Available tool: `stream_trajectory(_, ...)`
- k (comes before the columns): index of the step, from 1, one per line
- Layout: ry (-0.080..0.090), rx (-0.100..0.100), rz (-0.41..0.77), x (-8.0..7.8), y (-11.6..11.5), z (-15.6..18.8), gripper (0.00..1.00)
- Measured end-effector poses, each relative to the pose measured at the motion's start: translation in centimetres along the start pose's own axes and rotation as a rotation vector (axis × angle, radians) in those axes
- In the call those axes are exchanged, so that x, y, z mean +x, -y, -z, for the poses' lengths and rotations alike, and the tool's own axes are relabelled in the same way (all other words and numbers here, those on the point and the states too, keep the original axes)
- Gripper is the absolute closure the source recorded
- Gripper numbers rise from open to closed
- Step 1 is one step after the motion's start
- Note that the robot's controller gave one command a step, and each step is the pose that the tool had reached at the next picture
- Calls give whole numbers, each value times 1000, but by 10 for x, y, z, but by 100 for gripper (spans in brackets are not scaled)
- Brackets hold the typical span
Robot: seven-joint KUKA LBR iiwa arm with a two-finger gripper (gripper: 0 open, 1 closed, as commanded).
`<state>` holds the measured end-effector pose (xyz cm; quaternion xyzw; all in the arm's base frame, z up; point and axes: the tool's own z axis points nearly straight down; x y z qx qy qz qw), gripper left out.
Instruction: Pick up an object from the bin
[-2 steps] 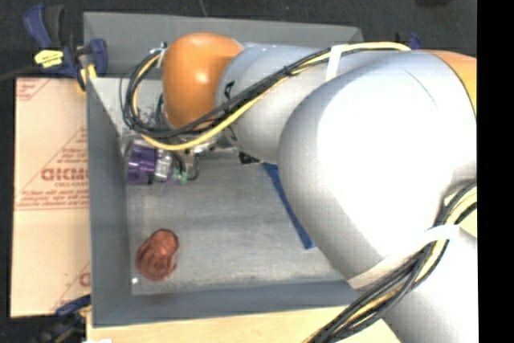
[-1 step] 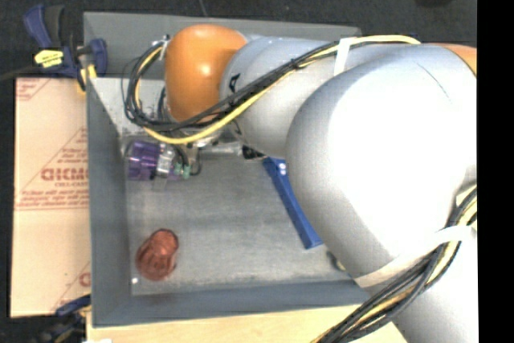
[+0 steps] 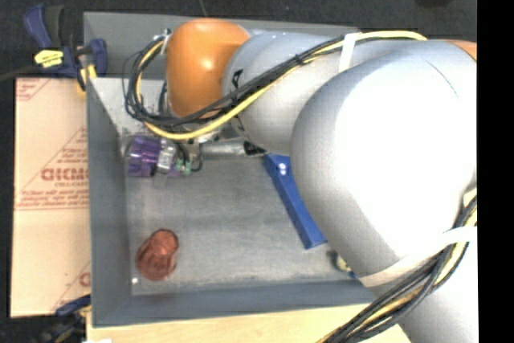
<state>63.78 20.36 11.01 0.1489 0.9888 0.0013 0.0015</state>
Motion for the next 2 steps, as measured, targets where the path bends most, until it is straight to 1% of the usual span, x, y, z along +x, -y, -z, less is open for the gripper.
stream_trajectory(1,-9,5,-1,2,2,23,100)
stream_trajectory(2,-1,-1,1,-1,0,75,100)
